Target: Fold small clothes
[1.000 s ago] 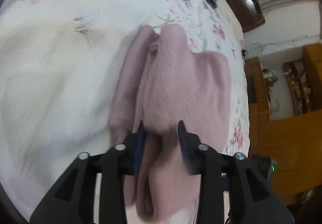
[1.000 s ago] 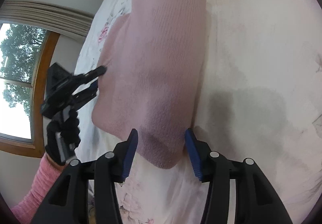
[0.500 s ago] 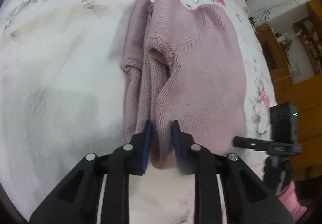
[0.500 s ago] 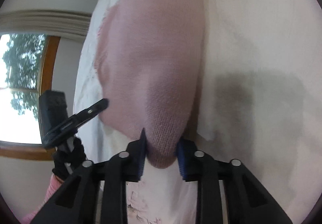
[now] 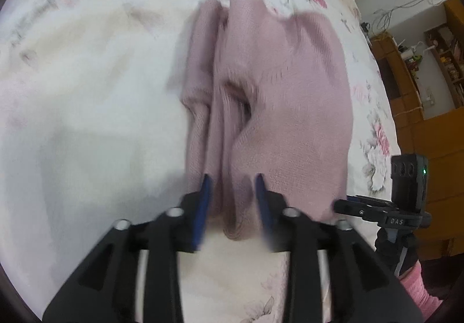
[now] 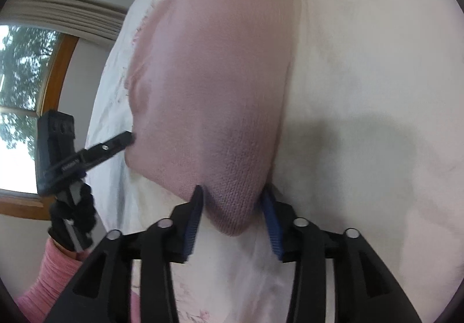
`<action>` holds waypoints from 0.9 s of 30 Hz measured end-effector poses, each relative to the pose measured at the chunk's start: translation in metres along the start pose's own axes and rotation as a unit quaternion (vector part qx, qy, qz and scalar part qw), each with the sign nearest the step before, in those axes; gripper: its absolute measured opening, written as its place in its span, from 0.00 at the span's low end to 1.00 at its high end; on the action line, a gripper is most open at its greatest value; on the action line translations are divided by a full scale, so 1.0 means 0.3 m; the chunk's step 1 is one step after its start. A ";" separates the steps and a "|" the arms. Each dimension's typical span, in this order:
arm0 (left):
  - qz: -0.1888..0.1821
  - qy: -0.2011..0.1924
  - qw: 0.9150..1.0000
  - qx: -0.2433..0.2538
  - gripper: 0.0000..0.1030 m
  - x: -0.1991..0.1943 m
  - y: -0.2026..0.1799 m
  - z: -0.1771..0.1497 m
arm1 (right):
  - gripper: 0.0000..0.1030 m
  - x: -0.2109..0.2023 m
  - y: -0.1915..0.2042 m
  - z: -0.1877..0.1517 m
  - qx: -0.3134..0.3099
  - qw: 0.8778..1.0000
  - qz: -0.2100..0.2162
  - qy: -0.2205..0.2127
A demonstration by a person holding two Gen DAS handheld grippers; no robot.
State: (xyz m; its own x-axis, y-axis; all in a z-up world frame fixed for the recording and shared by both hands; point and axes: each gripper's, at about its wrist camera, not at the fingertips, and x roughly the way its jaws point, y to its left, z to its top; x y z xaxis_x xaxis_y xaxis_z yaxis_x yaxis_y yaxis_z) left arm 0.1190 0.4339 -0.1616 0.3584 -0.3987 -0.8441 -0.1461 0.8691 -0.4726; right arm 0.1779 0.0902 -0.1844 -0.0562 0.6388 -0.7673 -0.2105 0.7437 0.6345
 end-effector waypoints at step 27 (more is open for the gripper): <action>0.025 -0.078 0.996 -0.028 0.08 0.069 0.032 0.381 | 0.50 -0.047 0.011 0.055 -0.018 0.999 -0.012 -0.036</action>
State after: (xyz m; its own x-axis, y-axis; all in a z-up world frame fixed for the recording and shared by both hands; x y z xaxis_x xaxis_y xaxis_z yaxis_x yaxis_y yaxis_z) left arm 0.2304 0.4673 -0.1547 0.4873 -0.3016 -0.8195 -0.2174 0.8670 -0.4484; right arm 0.1940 0.0869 -0.1700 0.0187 0.6350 -0.7723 -0.2451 0.7518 0.6121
